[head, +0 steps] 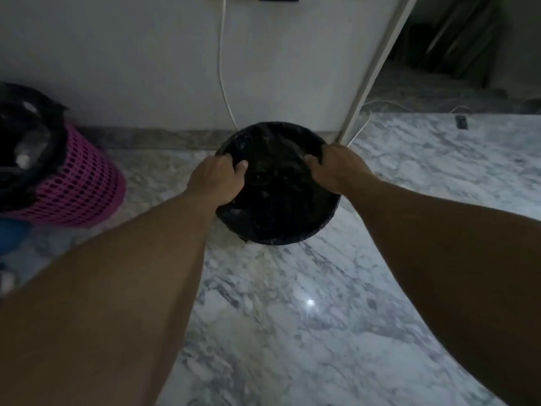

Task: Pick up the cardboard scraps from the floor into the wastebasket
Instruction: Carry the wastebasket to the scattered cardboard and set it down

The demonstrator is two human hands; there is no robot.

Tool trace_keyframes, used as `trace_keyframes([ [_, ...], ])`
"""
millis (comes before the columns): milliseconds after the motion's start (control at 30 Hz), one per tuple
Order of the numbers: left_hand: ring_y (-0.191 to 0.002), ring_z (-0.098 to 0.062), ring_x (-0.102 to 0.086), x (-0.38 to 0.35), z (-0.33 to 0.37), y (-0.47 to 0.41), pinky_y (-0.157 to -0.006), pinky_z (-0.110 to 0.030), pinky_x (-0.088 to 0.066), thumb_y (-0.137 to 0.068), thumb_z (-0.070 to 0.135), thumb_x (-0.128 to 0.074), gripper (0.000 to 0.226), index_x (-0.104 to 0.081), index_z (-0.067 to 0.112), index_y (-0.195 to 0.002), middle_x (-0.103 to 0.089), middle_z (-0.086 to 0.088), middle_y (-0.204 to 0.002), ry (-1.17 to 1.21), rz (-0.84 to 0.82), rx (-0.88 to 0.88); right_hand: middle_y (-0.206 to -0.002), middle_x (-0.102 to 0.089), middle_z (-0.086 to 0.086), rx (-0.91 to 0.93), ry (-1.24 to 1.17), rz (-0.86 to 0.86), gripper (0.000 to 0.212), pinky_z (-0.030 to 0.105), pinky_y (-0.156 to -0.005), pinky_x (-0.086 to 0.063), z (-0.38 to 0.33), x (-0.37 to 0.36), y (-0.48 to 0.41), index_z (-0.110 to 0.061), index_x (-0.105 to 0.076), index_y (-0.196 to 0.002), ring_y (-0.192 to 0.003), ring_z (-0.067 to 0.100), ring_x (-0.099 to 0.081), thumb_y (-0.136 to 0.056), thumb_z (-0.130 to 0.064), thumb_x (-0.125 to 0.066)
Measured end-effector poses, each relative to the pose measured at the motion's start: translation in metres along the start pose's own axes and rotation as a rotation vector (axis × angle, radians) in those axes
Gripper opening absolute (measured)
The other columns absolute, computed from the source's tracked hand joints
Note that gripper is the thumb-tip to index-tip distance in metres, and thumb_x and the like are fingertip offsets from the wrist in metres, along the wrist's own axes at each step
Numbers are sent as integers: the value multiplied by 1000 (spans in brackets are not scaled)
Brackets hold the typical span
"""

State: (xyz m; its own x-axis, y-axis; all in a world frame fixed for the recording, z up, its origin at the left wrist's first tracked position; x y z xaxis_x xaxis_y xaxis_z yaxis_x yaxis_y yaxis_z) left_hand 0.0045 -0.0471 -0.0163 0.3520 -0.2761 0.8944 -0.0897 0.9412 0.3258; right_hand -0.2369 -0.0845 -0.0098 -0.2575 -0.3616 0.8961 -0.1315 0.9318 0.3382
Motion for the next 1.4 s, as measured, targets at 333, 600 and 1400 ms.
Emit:
trace_keyframes([
  [333, -137, -41, -39, -76, -40, -20, -106, -44, -40, -103, 21, -45, 78, 7, 16, -161, -2, -13, -168, 118, 120, 139, -154, -36, 26, -114, -272, 84, 69, 46, -103, -40, 55, -70, -14, -15, -6, -163, -133, 44, -45, -102, -17, -40],
  [600, -125, -15, -47, -79, -58, -11, -100, -13, -27, -97, -4, -32, 78, -11, 36, -160, -44, -5, -153, 616, 206, 291, -151, -50, 11, -239, -610, 170, 70, 32, -93, -42, 63, -87, -3, -44, -13, -160, -129, 39, -53, -103, -11, -34],
  [1400, -140, -34, -41, 326, -88, 376, -116, -48, -35, -92, 3, -44, 80, -17, 35, -160, -37, -7, -158, 840, 446, 528, -161, -38, 5, 319, -566, -102, 63, 34, -112, -35, -237, 253, 223, -35, -14, -162, -142, 30, -42, -106, -20, -39],
])
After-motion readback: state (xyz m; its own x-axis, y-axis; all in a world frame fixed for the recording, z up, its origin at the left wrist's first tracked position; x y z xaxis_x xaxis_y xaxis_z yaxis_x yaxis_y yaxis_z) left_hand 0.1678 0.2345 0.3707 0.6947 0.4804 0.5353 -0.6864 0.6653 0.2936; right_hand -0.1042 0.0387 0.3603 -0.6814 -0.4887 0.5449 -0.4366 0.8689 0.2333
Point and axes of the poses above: each hand's wrist, its own y-axis away from the middle knuckle, its own x-axis out of the back of the hand, z = x × y, the point moved 5 cm from there along -y, towards the middle knuckle
